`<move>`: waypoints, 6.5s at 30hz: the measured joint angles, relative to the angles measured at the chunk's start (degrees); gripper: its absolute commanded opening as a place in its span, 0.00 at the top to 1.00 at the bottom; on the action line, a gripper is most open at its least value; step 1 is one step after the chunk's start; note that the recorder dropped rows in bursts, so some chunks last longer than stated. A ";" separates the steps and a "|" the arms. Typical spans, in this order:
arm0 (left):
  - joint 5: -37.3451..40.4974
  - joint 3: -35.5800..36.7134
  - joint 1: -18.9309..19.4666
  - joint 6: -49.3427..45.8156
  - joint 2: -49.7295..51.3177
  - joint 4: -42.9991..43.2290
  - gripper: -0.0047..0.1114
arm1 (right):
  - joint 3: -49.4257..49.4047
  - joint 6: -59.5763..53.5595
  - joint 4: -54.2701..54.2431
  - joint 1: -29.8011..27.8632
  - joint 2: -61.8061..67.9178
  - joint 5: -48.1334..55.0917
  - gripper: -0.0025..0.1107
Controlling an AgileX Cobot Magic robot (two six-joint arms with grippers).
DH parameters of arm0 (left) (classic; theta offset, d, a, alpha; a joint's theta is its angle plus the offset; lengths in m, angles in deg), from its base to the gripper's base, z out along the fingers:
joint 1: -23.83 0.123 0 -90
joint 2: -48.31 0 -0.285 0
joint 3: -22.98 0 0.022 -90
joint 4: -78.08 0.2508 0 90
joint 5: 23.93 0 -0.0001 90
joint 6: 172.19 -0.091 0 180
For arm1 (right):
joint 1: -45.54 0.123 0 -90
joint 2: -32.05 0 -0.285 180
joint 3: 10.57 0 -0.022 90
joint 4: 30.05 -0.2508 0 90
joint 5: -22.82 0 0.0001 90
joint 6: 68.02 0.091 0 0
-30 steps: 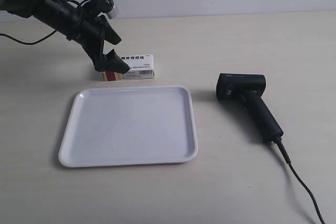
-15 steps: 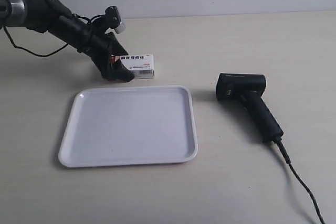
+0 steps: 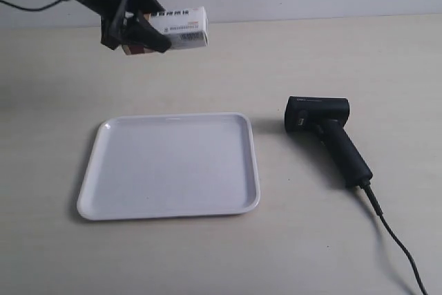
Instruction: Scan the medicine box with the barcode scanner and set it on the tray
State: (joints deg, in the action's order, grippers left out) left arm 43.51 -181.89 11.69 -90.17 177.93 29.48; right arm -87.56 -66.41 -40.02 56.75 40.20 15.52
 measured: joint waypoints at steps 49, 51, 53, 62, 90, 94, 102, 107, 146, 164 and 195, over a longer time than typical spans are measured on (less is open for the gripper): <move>-17.01 38.22 0.00 -19.78 -17.22 -10.03 0.95 | 44.12 28.61 30.84 14.74 105.62 12.17 0.58; -17.12 38.22 0.00 -20.03 -16.72 -10.03 0.95 | 44.42 28.37 31.55 14.74 105.62 12.60 0.68; -17.31 38.22 0.00 -20.82 -16.22 -10.03 0.95 | 44.53 28.31 32.26 14.74 105.62 13.72 0.78; -18.65 38.22 0.00 -21.85 -14.33 -11.05 0.95 | 44.53 26.86 33.73 15.89 95.72 24.89 0.98; -20.09 38.22 0.00 -22.08 -10.77 -7.72 0.95 | 42.58 34.59 50.34 20.68 90.95 24.52 0.98; -19.14 38.22 0.00 -22.08 -10.77 -7.72 0.95 | 42.36 32.13 49.98 20.68 90.95 24.85 0.98; -11.43 35.95 0.00 -22.08 -10.77 -7.23 0.95 | 42.36 31.23 50.23 17.75 90.95 23.77 0.98; -11.63 35.95 0.00 -22.08 -10.77 -6.58 0.95 | 42.36 30.48 50.08 17.61 90.86 23.95 0.98; -14.11 35.95 0.00 -22.08 -9.47 -8.55 0.95 | 44.00 10.60 28.61 17.61 95.84 20.23 0.98; -13.66 35.90 -0.52 -21.10 -2.93 -11.48 0.89 | 44.42 16.81 27.67 17.61 105.00 14.25 0.88; -20.17 32.41 -4.43 10.84 -23.99 -6.06 0.70 | 44.51 17.69 24.96 17.61 67.05 27.66 0.78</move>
State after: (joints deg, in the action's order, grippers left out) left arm 23.34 -149.48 7.26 -79.34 153.94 23.41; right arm -43.05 -48.72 -15.06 74.37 107.25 43.18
